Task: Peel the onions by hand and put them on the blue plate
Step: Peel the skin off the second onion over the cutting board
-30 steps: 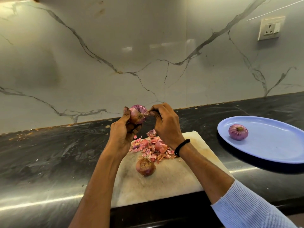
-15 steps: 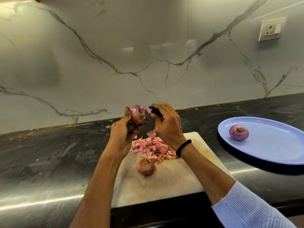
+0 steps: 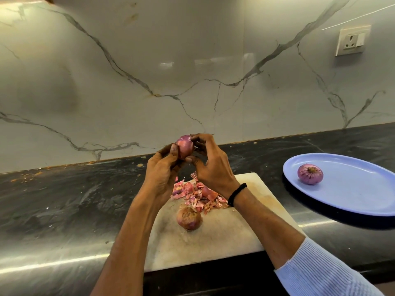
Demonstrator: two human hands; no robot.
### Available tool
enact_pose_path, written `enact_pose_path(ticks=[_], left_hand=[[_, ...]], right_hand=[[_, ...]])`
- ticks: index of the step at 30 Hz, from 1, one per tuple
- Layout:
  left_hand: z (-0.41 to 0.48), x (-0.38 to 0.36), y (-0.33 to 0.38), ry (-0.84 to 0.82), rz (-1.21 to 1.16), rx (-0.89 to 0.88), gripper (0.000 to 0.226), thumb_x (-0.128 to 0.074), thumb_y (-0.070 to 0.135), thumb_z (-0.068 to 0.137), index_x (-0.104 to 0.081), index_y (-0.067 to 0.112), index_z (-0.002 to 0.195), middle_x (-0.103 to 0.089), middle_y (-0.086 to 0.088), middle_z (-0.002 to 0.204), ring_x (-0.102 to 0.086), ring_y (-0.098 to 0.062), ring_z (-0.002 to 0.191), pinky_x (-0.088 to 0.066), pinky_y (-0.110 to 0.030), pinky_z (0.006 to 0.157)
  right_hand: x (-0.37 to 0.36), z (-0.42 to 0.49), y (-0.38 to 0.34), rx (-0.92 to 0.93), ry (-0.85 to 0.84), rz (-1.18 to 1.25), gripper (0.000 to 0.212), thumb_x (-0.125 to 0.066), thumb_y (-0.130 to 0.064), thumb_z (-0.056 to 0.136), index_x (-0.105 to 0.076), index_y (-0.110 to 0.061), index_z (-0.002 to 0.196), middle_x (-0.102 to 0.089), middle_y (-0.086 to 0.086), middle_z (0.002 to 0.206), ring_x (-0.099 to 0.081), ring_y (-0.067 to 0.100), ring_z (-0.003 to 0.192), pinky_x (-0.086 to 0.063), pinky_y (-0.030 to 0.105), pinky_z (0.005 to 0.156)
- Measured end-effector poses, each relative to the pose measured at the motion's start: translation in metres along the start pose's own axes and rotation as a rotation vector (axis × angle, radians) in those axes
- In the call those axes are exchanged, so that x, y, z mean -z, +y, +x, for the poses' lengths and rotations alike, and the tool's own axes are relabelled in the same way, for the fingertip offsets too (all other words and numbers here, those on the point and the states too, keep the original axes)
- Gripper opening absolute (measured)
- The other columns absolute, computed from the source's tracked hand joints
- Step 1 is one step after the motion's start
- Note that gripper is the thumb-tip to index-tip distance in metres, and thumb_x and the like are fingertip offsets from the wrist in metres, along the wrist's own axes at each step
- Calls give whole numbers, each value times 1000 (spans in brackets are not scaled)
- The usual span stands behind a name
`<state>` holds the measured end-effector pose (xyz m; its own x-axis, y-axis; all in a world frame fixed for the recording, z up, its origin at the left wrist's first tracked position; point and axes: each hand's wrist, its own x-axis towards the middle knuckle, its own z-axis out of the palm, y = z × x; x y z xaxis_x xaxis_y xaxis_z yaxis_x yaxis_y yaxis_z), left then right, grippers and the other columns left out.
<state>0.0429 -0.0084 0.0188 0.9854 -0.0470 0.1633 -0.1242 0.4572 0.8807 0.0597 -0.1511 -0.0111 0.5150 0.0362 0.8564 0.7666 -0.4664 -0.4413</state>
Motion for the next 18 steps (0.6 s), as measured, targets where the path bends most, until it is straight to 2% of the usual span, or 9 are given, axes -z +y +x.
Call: enact_pose_path(ticks=[3,5,9,13,18], left_hand=[[1,3,0,0,-31,-1,50,-67,18,83,-56,10,131,-68,-14,115,-69,-23,103,-60,-34,87],[0,4,0,-15,-18,2,49,-64,10,88,-54,14,135,-66,-14,115,-70,-22,99,-59,-32,84],[-2,1,-1,-67,-31,6,50,-65,13,84,-59,9,133,-64,-15,123,-68,-13,83,-58,-23,73],[-1,3,0,-74,-56,39,49,-66,16,81,-63,6,129,-66,-15,119,-59,-16,82,-58,-21,72],[1,5,1,-105,-54,61,44,-64,17,85,-64,6,127,-62,-22,126,-56,-12,74,-56,-22,75]], right_hand=[[2,0,-1,-17,-17,30,52,-76,-6,85,-47,-3,127,-60,8,126,-59,14,114,-48,17,100],[1,1,-2,-33,-31,48,56,-79,-9,83,-46,-3,127,-59,10,130,-60,16,116,-47,18,102],[2,1,-3,-51,-27,57,59,-82,-11,81,-45,-4,126,-61,12,132,-63,21,117,-47,17,101],[3,1,-5,-75,-35,73,60,-82,-19,81,-46,-6,126,-63,12,131,-63,19,118,-47,19,102],[4,1,-8,-66,-11,69,61,-85,-24,78,-50,-6,124,-65,8,127,-62,14,114,-46,13,98]])
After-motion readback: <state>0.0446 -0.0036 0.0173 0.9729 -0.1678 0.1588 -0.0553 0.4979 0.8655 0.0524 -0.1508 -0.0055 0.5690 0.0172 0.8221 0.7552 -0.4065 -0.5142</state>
